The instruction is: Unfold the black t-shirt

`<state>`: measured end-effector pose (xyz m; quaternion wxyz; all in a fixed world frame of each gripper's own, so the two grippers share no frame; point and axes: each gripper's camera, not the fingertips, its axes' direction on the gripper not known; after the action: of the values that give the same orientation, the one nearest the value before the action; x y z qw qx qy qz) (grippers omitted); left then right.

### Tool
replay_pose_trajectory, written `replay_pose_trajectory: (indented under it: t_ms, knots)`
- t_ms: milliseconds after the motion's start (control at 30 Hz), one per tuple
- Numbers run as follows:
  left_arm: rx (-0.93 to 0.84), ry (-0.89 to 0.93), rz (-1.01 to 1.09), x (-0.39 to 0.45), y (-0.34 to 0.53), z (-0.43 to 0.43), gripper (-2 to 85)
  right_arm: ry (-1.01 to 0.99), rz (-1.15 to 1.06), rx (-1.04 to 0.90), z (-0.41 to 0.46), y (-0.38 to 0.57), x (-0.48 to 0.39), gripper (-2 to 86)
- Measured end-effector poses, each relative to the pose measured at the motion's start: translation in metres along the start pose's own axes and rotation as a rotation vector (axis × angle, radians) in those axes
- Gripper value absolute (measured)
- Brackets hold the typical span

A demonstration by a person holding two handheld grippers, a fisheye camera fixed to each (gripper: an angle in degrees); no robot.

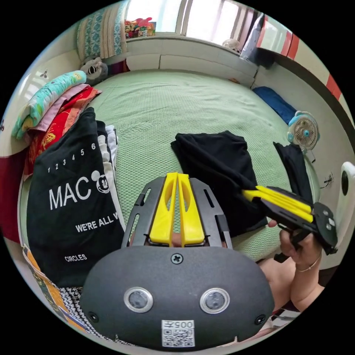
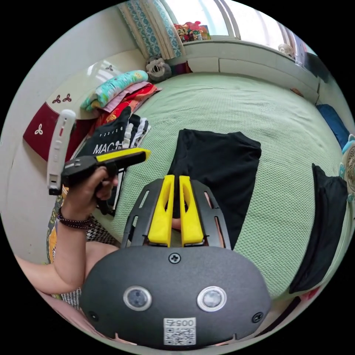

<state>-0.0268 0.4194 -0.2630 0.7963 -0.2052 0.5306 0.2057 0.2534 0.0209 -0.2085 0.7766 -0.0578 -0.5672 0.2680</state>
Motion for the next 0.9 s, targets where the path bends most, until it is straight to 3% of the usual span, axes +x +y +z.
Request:
replay_pose_trajectory:
  t_ms: [267,667,900]
  knots:
    - [-0.141,-0.011,0.1,0.012,-0.015,0.047,-0.6,0.02,-0.039,-0.035,0.01,0.006,-0.007,0.3]
    - [-0.155,0.179,0.126,0.011,-0.027,0.056,-0.7,-0.008,0.008,0.03,-0.002,0.0,0.013,5.9]
    - [-0.162,0.108,0.207,0.021,-0.02,0.059,-0.7,-0.013,0.028,0.051,-0.002,-0.012,0.022,9.9]
